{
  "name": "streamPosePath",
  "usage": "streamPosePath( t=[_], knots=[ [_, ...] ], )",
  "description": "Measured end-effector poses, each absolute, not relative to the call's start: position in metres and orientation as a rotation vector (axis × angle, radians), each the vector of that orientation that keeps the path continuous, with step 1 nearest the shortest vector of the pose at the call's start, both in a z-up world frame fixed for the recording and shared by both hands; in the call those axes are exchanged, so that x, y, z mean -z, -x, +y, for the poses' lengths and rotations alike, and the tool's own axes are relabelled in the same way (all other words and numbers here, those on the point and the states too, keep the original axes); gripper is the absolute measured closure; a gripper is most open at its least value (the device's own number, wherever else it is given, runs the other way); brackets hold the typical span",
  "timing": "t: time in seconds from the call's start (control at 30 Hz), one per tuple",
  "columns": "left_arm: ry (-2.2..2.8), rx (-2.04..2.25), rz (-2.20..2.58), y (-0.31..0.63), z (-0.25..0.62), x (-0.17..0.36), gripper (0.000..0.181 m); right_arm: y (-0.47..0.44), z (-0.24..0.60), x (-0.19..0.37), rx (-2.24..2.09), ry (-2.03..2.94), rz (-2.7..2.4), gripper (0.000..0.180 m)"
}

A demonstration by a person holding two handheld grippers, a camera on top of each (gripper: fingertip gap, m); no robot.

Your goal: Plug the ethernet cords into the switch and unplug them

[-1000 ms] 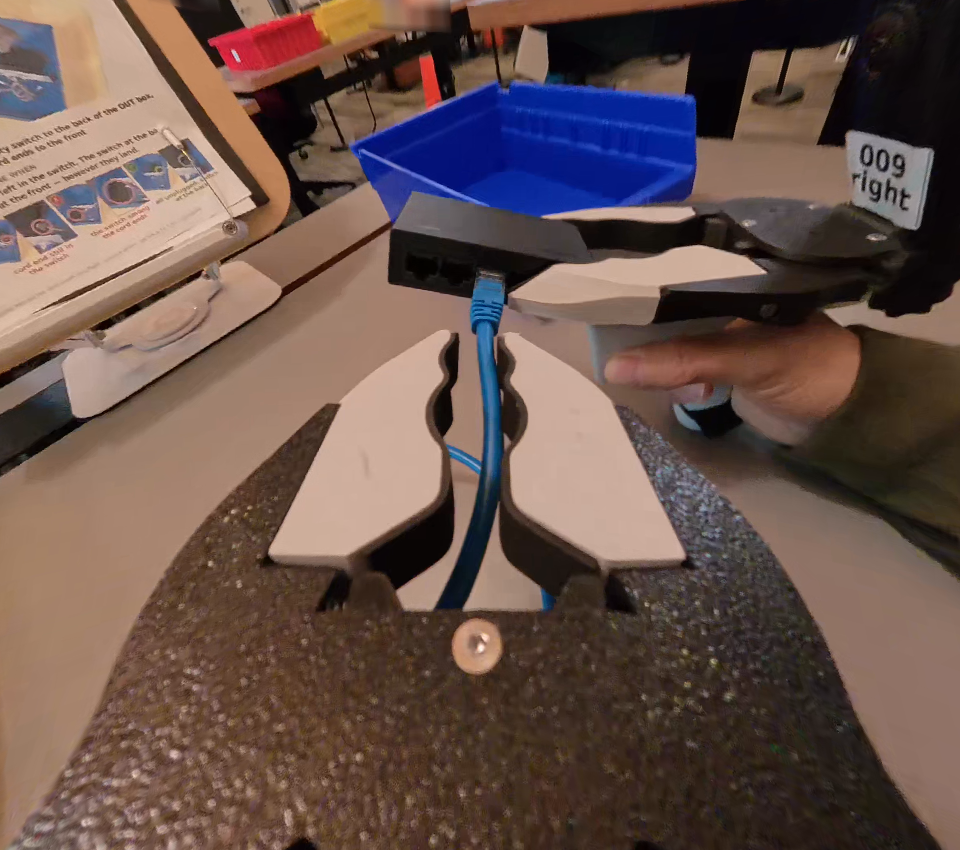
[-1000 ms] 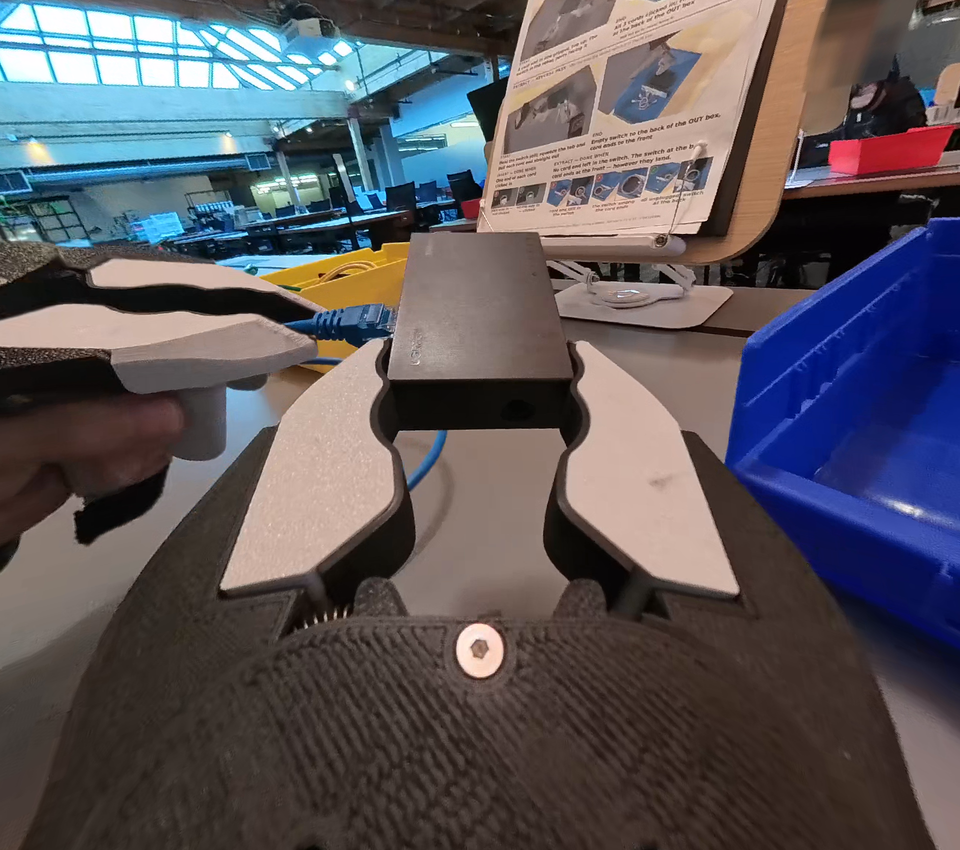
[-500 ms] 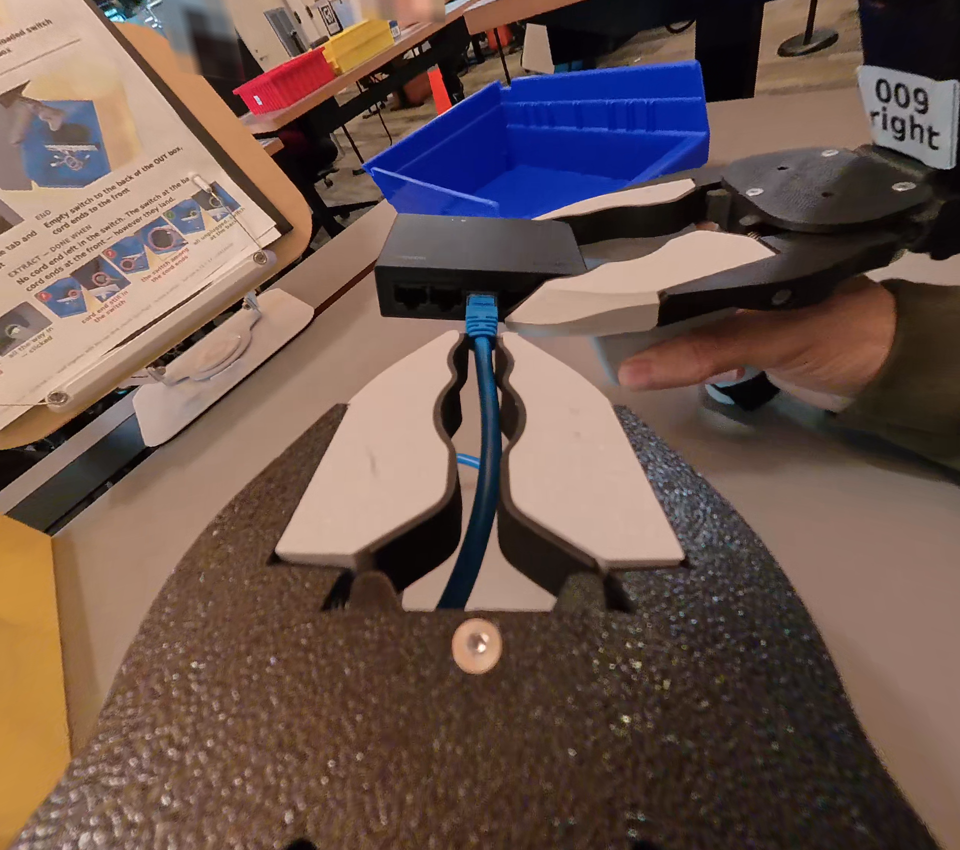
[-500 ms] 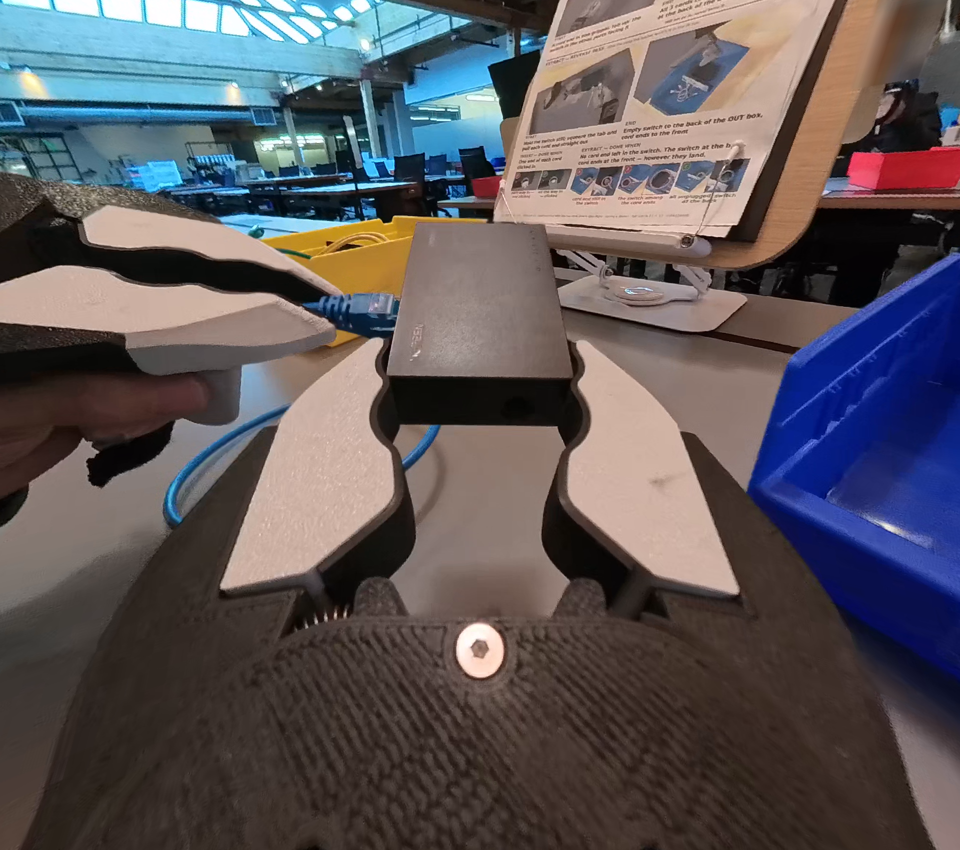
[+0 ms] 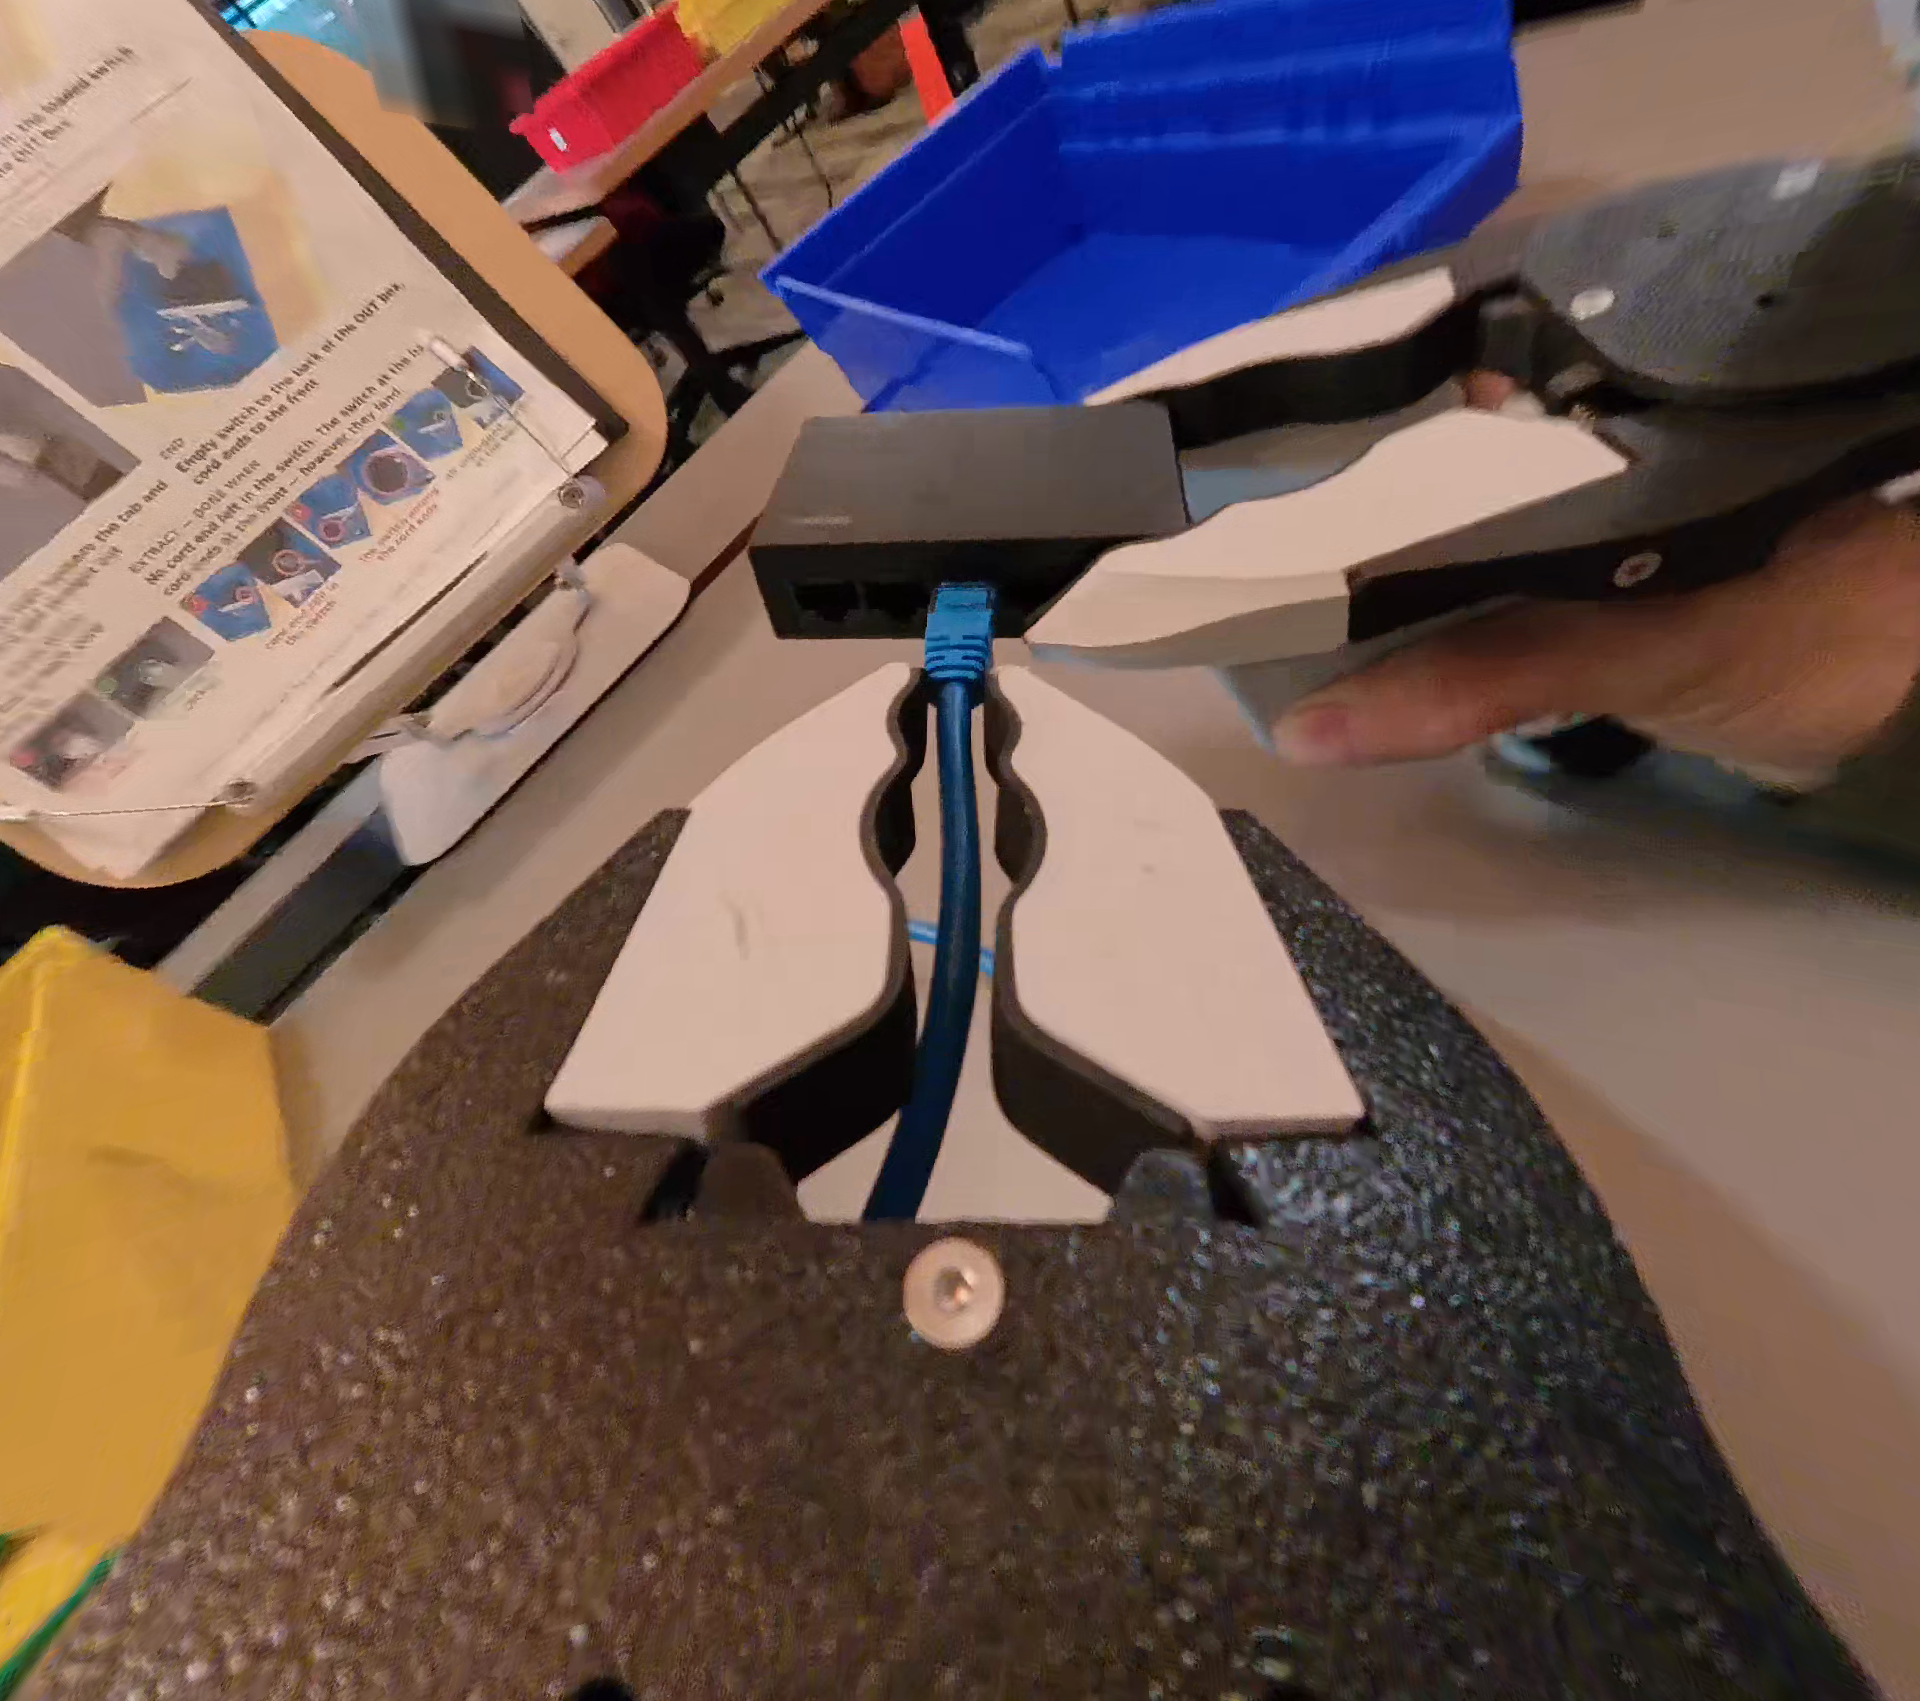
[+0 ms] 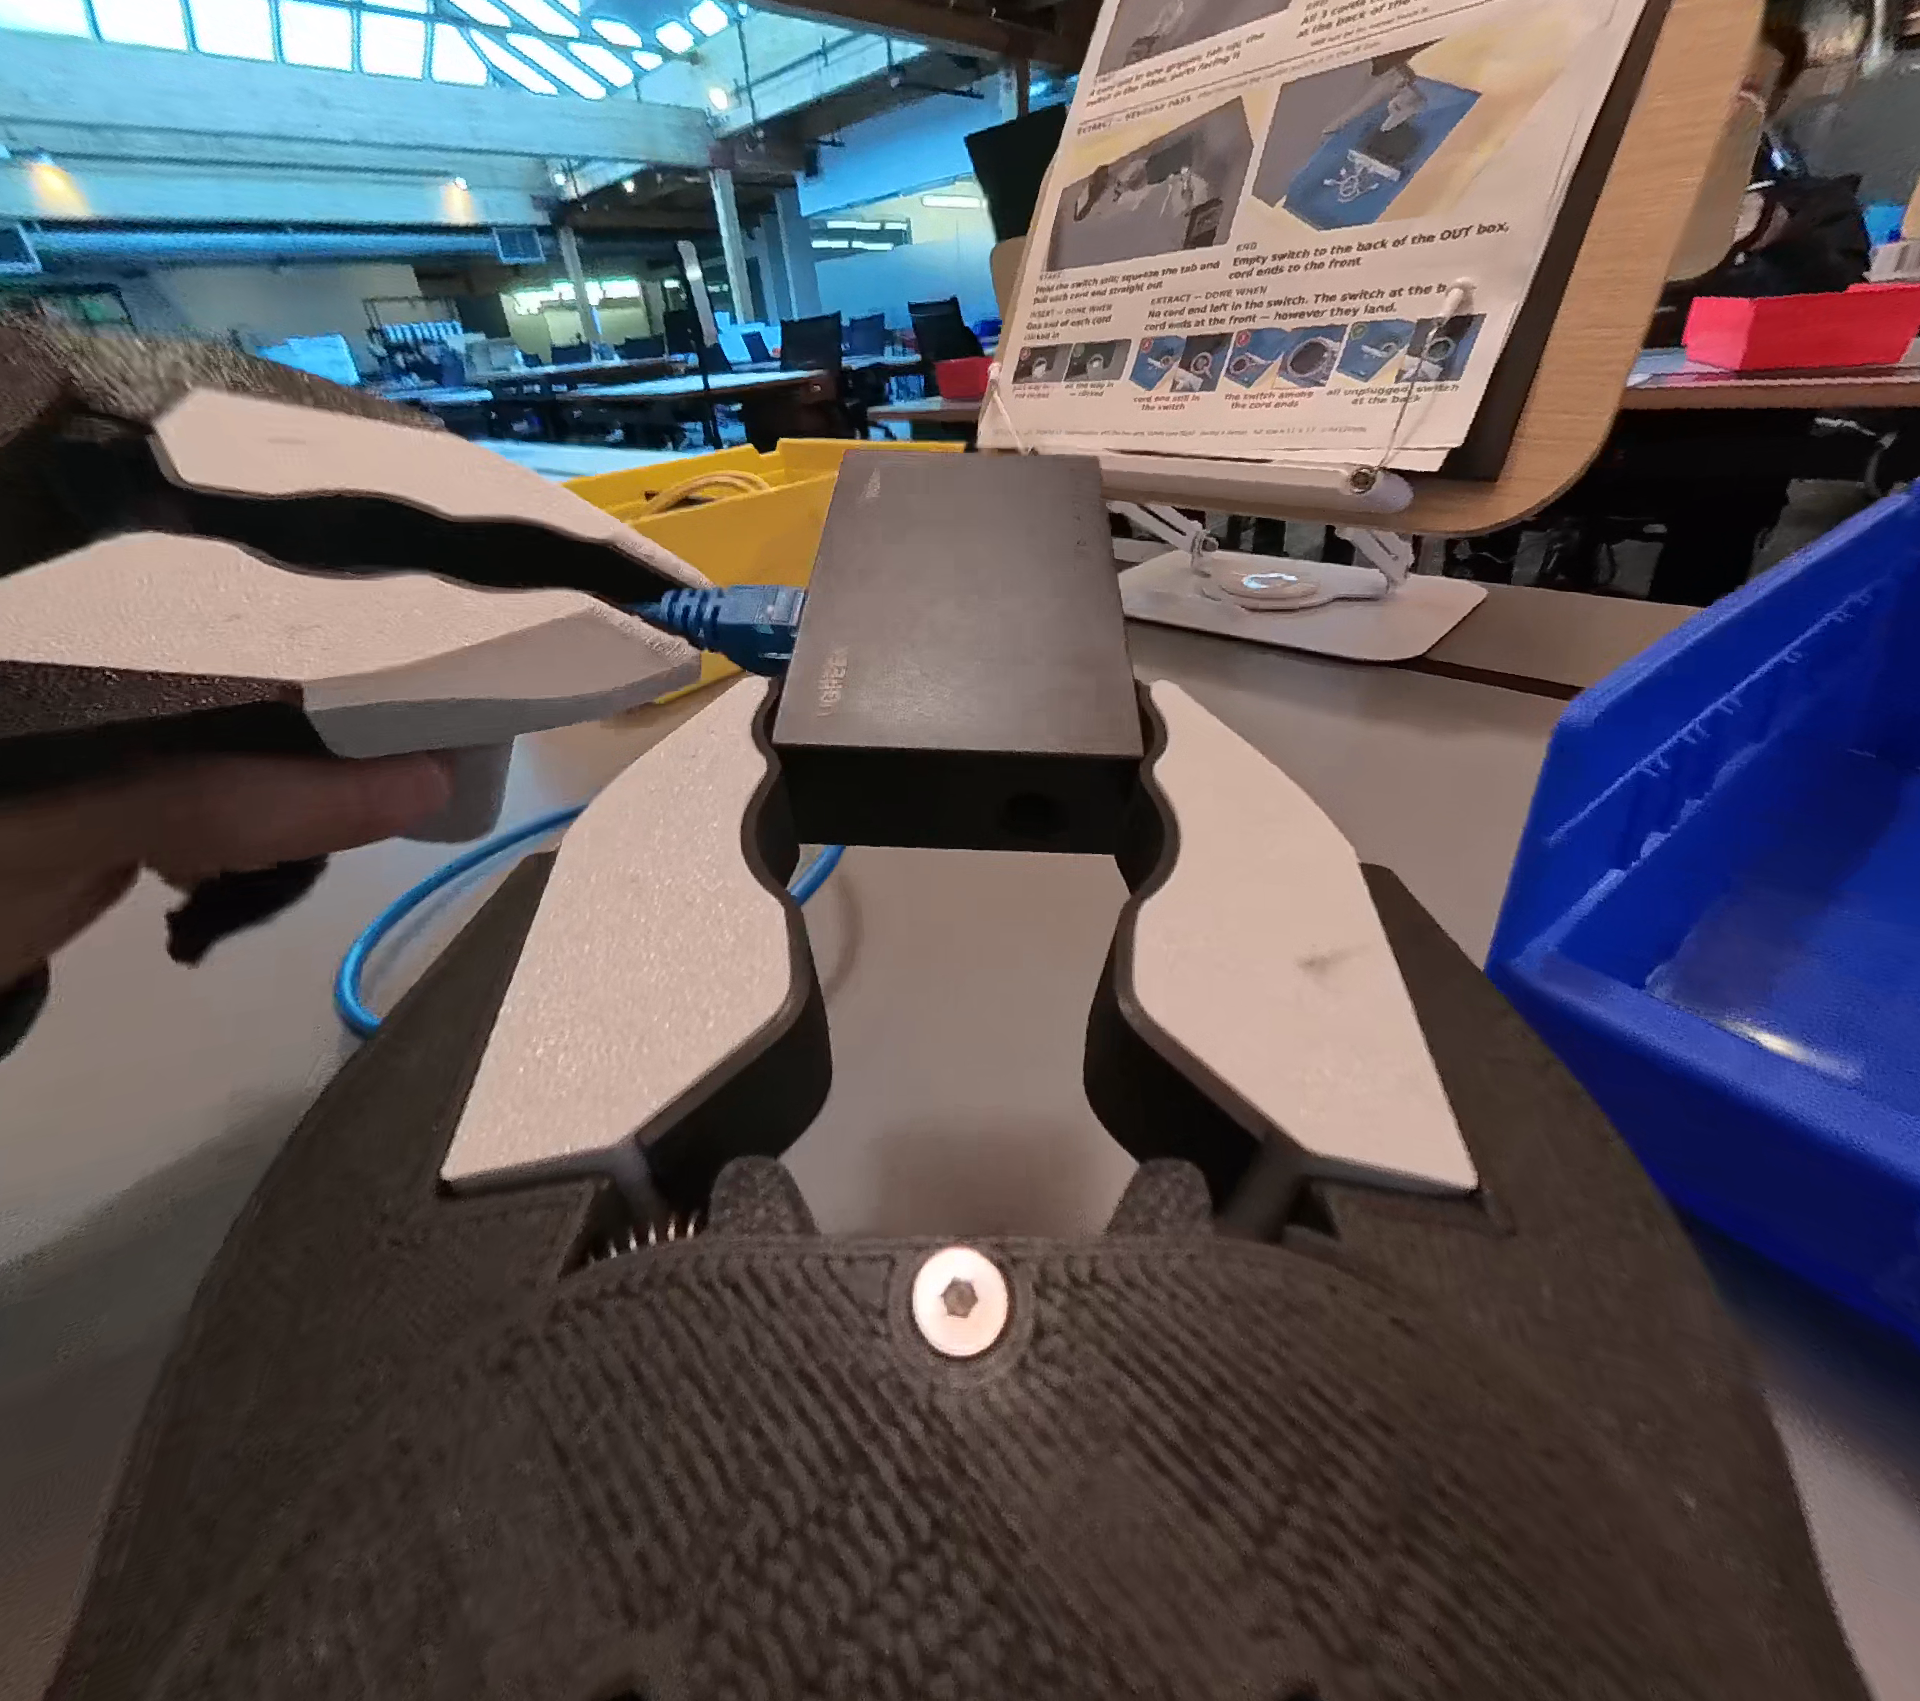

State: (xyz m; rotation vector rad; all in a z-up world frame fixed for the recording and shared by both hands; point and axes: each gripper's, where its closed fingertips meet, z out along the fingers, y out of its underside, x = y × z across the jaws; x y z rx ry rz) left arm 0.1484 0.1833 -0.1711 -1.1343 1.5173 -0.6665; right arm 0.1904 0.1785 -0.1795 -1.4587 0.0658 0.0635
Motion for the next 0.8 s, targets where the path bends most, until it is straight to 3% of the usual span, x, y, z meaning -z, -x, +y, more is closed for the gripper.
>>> streamPosePath(
  t=[0.2,0.27,0.43,0.57,0.7,0.8],
  knots=[
    [1.144,0.776,1.496,-0.147,0.176,0.169,0.164,-0.194,0.177,0.179,-0.108,1.454,0.079,0.118],
    [1.122,0.847,1.464,-0.141,0.171,0.155,0.152,-0.195,0.177,0.180,-0.113,1.455,0.089,0.118],
    [1.114,1.134,1.363,-0.105,0.177,0.103,0.147,-0.200,0.173,0.179,-0.080,1.454,0.094,0.118],
    [1.271,1.056,1.259,-0.063,0.255,0.094,0.145,-0.204,0.169,0.176,-0.094,1.420,0.113,0.118],
    [1.626,0.755,1.059,0.004,0.372,0.123,0.145,-0.206,0.167,0.175,-0.122,1.405,0.131,0.118],
    [1.767,0.807,0.900,0.038,0.411,0.141,0.146,-0.205,0.167,0.173,-0.145,1.388,0.121,0.118]
  ],
)
